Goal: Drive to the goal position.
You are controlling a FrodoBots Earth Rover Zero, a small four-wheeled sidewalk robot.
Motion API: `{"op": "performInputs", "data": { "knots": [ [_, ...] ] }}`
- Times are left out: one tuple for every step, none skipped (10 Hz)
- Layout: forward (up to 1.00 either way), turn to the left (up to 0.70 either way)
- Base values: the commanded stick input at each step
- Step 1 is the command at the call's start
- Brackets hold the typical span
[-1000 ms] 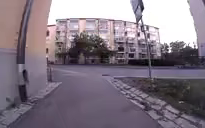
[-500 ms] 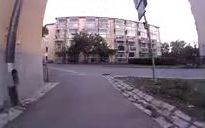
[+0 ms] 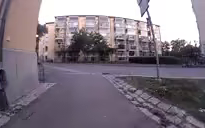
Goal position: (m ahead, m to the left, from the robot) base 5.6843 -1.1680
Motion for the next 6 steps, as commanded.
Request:
{"op": "performInputs", "data": {
  "knots": [
    [0.50, -0.01],
    [0.50, -0.01],
    [0.50, -0.01],
    [0.50, -0.01],
    [0.50, -0.01],
    [0.50, -0.01]
  ]
}}
